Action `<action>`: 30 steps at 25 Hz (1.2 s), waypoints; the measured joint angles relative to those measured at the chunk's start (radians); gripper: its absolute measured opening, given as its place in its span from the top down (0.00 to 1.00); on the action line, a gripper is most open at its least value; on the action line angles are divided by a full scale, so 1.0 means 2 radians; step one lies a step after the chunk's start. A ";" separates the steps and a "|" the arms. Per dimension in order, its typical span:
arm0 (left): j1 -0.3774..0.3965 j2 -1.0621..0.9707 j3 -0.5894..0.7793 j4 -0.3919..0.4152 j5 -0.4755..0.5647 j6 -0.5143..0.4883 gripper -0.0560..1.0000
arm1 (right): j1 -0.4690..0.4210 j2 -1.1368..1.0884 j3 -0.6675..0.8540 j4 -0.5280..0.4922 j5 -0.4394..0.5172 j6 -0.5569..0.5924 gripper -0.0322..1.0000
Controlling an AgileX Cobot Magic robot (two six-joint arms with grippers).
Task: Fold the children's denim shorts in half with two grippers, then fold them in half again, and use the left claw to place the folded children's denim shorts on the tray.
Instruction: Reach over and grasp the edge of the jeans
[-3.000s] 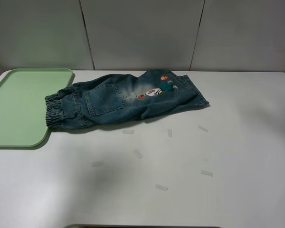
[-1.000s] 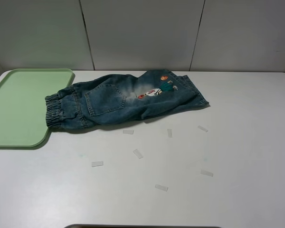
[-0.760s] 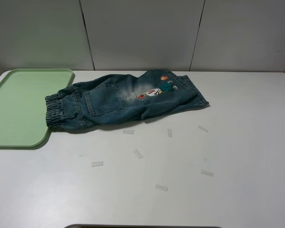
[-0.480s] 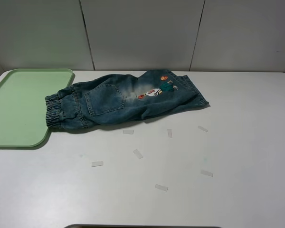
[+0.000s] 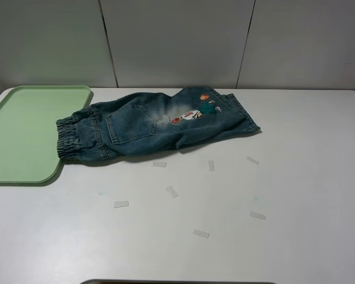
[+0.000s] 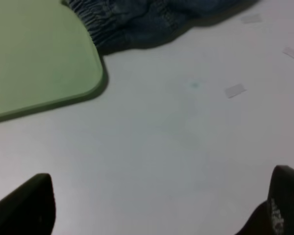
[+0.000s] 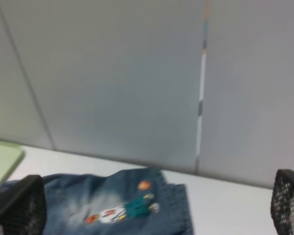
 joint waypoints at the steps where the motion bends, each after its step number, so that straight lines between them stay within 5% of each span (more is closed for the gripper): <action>1: 0.007 0.000 0.000 0.000 0.000 0.000 0.14 | 0.000 0.000 0.000 0.008 0.000 0.000 0.30; 13: 0.066 -0.048 0.000 0.000 -0.001 0.000 0.14 | 0.000 0.040 0.010 0.026 0.001 0.000 0.30; 30: 0.070 -0.049 0.000 0.000 -0.001 0.000 0.14 | 0.000 0.149 0.057 0.019 0.005 -0.033 0.30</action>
